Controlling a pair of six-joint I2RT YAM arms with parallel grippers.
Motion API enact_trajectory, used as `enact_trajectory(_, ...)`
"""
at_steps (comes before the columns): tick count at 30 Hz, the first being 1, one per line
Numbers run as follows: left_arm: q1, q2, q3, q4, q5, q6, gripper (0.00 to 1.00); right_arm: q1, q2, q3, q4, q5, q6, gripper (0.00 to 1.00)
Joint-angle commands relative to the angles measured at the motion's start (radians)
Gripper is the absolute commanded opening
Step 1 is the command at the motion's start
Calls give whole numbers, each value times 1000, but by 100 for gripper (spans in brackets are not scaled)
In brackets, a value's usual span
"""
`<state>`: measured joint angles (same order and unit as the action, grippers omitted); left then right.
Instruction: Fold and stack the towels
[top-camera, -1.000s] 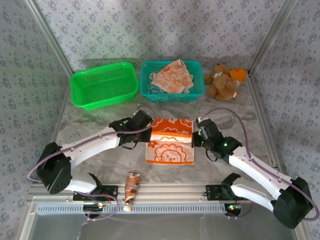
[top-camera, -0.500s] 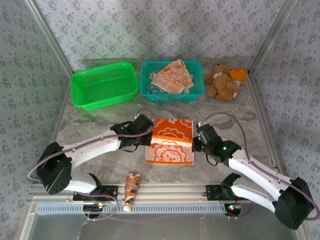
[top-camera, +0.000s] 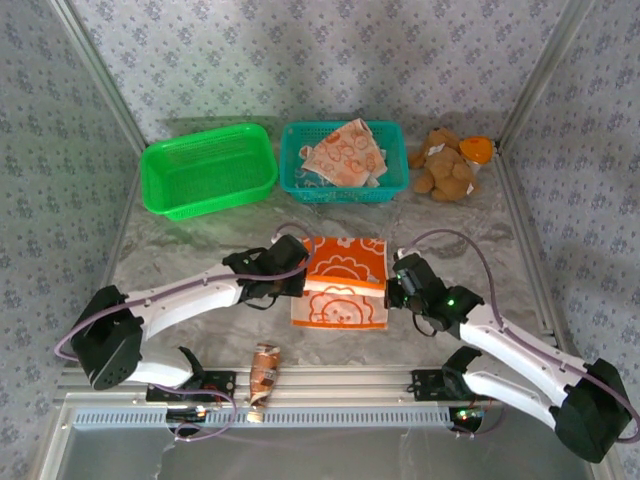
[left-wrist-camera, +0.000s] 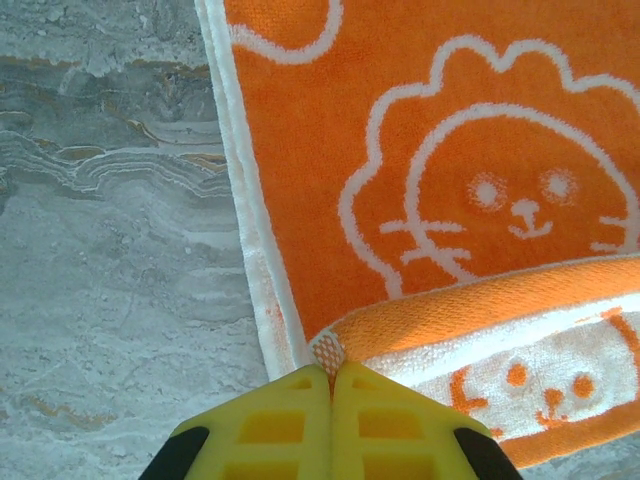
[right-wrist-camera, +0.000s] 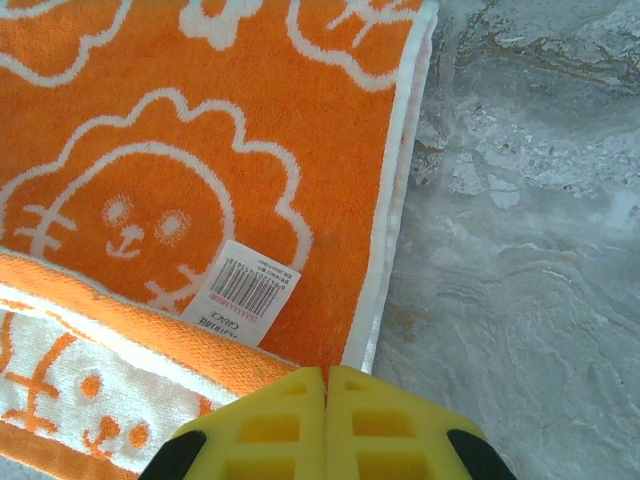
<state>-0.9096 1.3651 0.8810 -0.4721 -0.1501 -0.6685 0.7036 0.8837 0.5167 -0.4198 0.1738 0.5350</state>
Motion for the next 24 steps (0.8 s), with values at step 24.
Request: enact_trajectory(24,-31,-110,53,-102,-19,-29,0,49,-64,92,-154,103,22,0)
